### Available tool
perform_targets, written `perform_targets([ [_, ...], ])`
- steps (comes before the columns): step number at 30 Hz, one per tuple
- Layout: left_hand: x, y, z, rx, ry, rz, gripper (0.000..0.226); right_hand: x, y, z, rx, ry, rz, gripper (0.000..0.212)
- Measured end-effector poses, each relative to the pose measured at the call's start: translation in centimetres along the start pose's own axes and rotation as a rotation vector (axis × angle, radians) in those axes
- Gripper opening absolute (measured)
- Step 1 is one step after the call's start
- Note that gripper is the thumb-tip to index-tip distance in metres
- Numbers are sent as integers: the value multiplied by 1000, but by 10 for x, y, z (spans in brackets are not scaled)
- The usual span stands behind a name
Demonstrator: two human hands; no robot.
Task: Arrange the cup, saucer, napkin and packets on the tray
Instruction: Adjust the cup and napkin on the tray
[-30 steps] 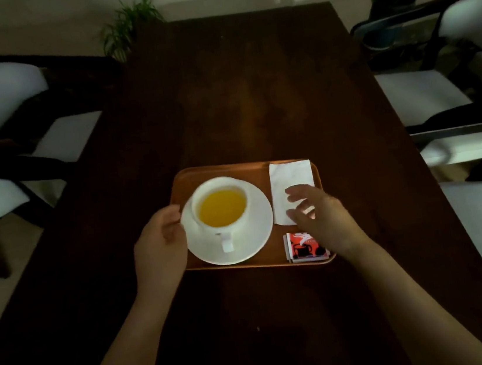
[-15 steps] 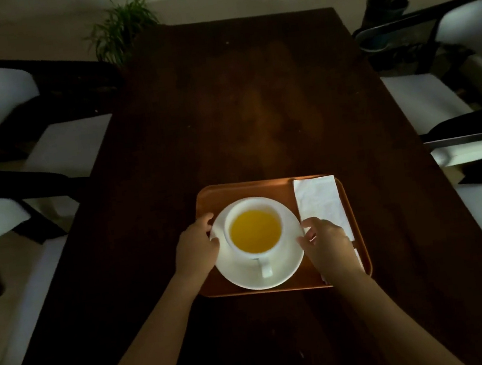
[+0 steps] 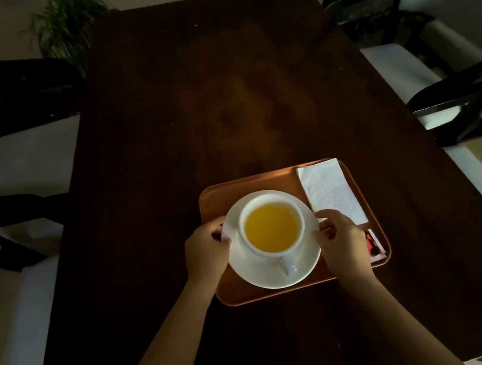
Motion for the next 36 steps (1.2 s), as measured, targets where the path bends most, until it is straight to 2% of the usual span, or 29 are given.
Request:
perform_targets([
  [11,6,2,5,-5,-14,19,38,0,5,-4,20,-28,-27,33],
  [28,7,-3,10,105,-66,-53,37,1,10,-10,37,37,-2,28],
  [31,2,-4,9,132,-72,-107,40,2,11,-11,13,77,27,31],
  [36,-6,2,9,92,-100,-66,49,4,9,-9,36,105,36,34],
])
Point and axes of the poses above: each hand's wrist, its own x-axis towards the middle knuckle, its own z-axis out of the back of the hand, y = z × x, the point moved 7 cm from there along x, towards the middle knuckle, and after that the axes turned 7 degrees about -y, right-handed, at the moved point
